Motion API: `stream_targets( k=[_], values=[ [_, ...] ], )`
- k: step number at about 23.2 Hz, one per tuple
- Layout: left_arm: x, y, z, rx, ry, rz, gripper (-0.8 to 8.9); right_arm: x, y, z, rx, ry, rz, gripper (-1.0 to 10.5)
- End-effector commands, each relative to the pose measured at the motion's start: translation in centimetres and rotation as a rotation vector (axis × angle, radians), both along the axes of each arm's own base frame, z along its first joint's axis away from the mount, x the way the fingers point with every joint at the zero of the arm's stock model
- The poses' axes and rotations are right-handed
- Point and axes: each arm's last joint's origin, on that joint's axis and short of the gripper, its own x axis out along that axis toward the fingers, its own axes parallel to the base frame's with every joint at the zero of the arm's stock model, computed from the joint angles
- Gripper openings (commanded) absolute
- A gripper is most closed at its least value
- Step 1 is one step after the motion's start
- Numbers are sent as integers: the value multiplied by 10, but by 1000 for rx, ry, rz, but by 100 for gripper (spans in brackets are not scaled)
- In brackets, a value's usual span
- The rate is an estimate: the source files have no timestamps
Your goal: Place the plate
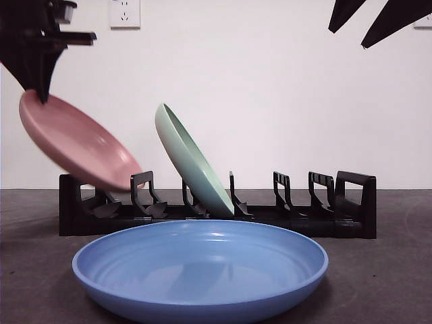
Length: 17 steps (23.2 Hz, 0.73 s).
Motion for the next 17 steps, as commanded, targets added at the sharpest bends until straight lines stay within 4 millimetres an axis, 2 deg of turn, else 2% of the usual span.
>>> stream_targets(
  k=[1, 5, 9, 17],
  values=[
    [1, 0, 15, 41, -17, 15, 15, 1, 2, 2, 7, 3, -2, 308],
    [-7, 3, 37, 79, -25, 23, 15, 1, 2, 1, 4, 2, 1, 308],
    [-16, 5, 49, 79, -45, 17, 15, 1, 2, 1, 1, -1, 4, 308],
    [-59, 14, 75, 53, -120, 37, 15, 1, 2, 2, 0, -2, 5, 308]
  ],
)
